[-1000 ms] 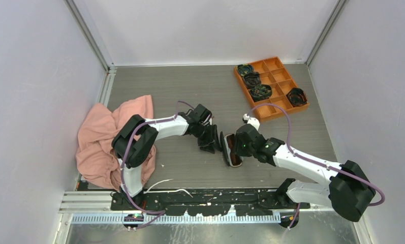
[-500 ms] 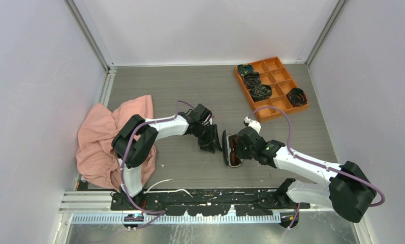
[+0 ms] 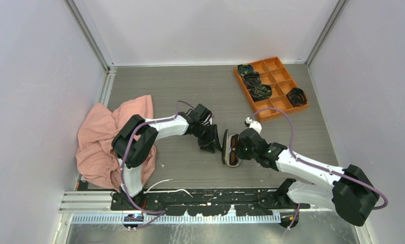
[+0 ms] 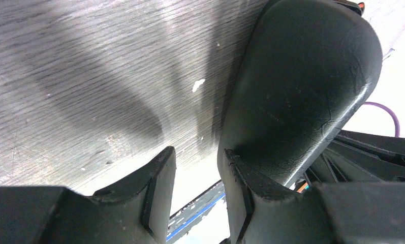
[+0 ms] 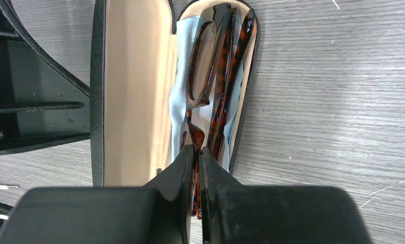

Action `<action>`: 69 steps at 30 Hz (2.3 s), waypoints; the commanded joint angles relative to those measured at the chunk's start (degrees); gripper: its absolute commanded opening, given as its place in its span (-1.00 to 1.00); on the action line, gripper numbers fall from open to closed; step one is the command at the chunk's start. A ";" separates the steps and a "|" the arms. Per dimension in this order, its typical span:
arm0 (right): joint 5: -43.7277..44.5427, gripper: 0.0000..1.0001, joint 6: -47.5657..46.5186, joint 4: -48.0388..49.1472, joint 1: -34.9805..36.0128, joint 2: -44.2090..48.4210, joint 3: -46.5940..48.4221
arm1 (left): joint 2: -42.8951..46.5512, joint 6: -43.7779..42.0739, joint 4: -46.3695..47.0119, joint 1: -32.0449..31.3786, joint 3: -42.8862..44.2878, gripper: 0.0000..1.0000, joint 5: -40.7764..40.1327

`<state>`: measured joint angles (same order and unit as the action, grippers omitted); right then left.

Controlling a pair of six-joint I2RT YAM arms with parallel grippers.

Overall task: Organize the sunglasses
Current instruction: Place the sunglasses in the sunglasses case, then close the sunglasses case at the center of the board.

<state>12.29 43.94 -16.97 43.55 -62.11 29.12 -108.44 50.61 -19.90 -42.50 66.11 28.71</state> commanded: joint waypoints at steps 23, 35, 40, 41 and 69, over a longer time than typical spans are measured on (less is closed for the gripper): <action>-6.81 -0.51 0.16 14.80 -2.07 2.31 -9.91 | -0.45 0.37 2.09 -0.48 1.37 -0.18 2.22; 1.67 -0.25 -2.03 -0.31 -2.11 13.60 -2.81 | 0.15 0.05 1.32 -0.56 2.03 -0.19 1.99; 5.12 -0.23 -1.10 -2.25 -2.52 14.80 -2.84 | 0.41 -0.52 0.07 -0.48 3.06 -0.19 1.48; 5.85 -0.25 -0.69 -2.94 -2.76 14.38 -2.84 | 0.51 -0.51 -0.02 -0.51 3.18 -0.19 1.40; -9.29 -0.53 -2.09 3.09 -11.11 -11.42 2.95 | -0.91 0.37 -1.07 -0.95 7.89 -0.19 1.69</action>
<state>6.63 42.41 -18.17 32.49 -71.22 30.26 -108.66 50.65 -21.32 -42.81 71.29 29.56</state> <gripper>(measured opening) 0.243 0.406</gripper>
